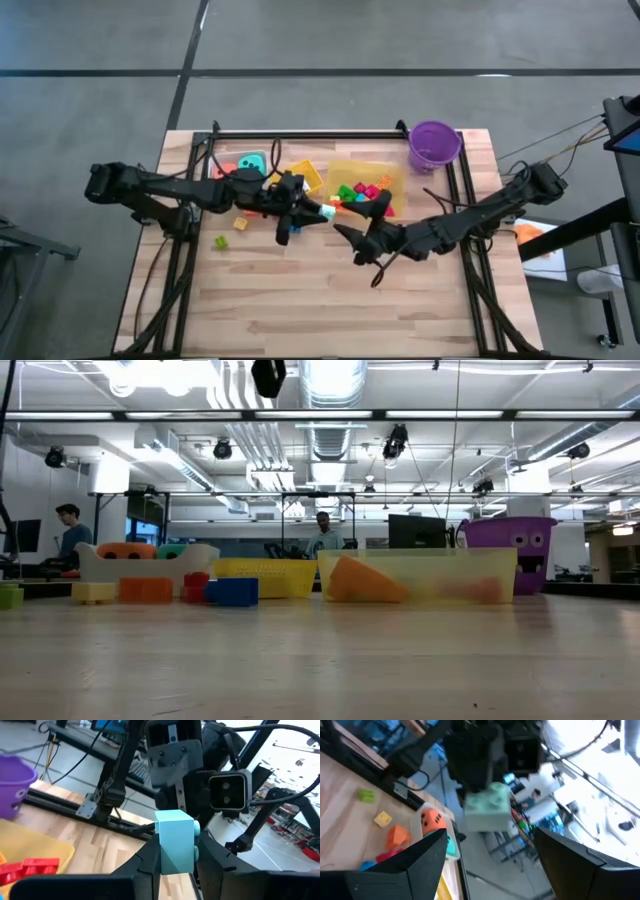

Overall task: Pick & Place Toys
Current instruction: Put the light blue game piece into the yellow bin

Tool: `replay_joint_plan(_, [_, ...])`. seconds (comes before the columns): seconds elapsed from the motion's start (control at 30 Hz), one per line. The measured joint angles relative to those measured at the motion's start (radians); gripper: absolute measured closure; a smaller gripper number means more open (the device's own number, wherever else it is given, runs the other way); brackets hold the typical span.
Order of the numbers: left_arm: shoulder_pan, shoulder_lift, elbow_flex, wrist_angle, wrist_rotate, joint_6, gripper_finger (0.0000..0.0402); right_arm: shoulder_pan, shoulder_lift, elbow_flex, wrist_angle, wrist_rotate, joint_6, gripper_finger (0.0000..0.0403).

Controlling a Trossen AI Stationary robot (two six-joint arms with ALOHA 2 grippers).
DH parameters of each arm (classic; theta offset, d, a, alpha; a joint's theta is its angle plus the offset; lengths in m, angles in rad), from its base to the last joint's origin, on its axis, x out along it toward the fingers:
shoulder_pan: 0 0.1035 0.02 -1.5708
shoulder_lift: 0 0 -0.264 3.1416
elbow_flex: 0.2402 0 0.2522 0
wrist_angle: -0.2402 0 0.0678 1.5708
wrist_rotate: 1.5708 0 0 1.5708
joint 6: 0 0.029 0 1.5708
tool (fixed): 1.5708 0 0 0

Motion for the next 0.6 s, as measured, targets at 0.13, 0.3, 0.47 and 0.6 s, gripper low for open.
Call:
replay_joint_plan(0.13, [0.010, 0.006, 0.000, 0.047, 0.011, 0.006, 0.0320, -0.001, 0.023, 0.031, 0.003, -0.054, -0.057, 0.0107])
replay_joint_plan(0.3, [0.014, 0.033, 0.010, 0.080, 0.053, 0.005, 0.0320, -0.012, 0.075, 0.096, 0.003, -0.045, -0.113, 0.0107])
replay_joint_plan(0.47, [0.016, 0.035, 0.007, 0.090, 0.074, 0.004, 0.0320, -0.012, 0.131, 0.167, 0.000, 0.061, -0.148, 0.0107])
replay_joint_plan(0.6, [0.016, 0.033, 0.008, 0.103, 0.094, 0.003, 0.0320, -0.017, 0.154, 0.185, -0.002, 0.101, -0.149, 0.0109])
